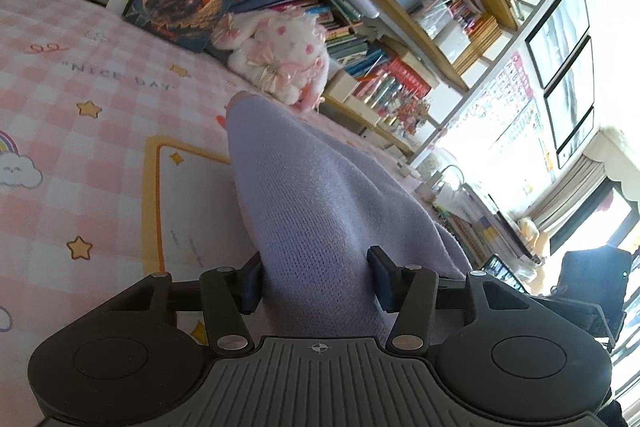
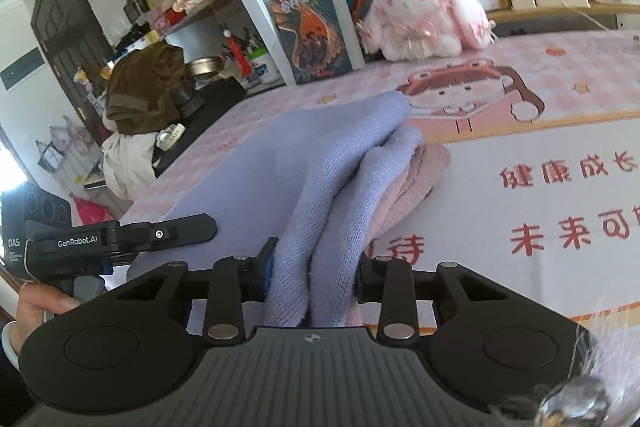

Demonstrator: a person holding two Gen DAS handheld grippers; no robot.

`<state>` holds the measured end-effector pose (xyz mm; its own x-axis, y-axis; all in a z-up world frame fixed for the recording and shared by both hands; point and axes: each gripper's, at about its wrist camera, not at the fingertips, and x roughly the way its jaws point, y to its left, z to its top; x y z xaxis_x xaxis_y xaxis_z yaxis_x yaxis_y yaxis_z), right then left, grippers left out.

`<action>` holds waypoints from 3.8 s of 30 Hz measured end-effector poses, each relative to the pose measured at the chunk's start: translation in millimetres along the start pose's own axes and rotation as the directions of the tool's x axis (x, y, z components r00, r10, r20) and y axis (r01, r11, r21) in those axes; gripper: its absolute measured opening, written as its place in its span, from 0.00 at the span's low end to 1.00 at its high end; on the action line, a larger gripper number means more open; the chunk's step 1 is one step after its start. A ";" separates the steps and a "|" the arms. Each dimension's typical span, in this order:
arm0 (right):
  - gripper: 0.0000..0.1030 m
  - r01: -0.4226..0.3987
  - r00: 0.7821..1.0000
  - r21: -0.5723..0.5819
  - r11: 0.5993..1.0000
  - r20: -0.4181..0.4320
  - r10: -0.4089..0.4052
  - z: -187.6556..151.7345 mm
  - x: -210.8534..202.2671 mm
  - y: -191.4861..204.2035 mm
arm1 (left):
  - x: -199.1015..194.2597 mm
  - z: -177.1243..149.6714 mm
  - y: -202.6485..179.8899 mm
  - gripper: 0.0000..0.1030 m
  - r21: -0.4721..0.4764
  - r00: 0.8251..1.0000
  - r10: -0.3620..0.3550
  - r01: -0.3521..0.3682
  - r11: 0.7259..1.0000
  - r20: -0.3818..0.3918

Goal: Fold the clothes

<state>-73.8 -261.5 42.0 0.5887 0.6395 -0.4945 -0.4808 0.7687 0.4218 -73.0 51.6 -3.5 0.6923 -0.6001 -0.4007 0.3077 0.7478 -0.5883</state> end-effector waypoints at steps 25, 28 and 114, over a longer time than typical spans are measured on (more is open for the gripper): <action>0.31 -0.028 0.999 -0.060 0.998 0.019 0.029 36.2 40.7 13.7 | 0.5 43.0 23.2 0.50 0.021 0.997 0.047 -0.048 0.999 0.061; 0.31 -0.023 0.999 -0.080 0.997 0.021 0.024 51.5 57.9 8.8 | 17.2 61.4 36.0 0.50 -0.001 0.998 0.041 -0.041 0.999 0.047; 1.00 0.411 0.892 -0.256 0.875 0.310 -0.328 34.0 120.2 5.5 | 76.3 40.3 -5.6 0.95 0.375 0.826 0.491 -0.564 0.736 0.277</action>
<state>16.4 -180.8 10.8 0.8846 0.3152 -0.3437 -0.3454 0.9380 -0.0288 4.5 13.1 -2.5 0.9037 -0.0492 -0.4253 0.0807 0.9952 0.0562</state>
